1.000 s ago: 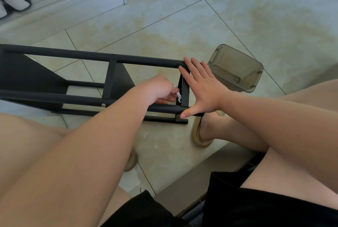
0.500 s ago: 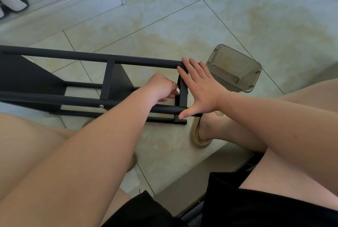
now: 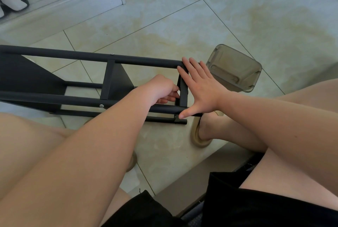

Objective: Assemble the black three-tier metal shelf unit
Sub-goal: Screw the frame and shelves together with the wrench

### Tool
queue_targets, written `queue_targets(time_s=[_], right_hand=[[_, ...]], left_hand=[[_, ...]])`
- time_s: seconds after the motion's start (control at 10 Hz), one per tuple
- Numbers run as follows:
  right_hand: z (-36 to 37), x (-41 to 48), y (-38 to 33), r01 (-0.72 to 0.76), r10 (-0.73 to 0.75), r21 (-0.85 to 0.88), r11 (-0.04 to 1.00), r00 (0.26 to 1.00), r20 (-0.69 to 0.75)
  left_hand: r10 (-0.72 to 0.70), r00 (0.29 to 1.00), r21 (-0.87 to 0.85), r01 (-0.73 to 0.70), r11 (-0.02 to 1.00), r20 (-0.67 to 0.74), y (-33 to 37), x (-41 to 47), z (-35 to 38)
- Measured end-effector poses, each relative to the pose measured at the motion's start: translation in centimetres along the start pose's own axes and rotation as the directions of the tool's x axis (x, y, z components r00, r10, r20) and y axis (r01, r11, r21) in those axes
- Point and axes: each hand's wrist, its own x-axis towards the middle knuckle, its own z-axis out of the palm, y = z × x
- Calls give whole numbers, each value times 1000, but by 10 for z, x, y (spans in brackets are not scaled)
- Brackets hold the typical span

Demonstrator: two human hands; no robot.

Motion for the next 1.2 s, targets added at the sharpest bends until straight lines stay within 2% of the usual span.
queue_targets(time_s=[0.5, 0.7, 0.9, 1.2], right_hand=[[-1, 0, 0, 0, 0, 6, 1000, 1000, 7], [0, 0, 0, 2, -2, 6, 1000, 1000, 5], [-1, 0, 0, -1, 1, 15, 1000, 1000, 6], [-2, -1, -1, -2, 2, 17, 1000, 1000, 6]], left_hand=[[-22, 997, 0, 22, 1000, 70, -3, 0, -3], [46, 995, 121, -56, 991, 86, -4, 0, -9], [128, 979, 225, -162, 961, 161, -14, 2, -19], [166, 960, 334, -235, 913, 224, -20, 3, -25]])
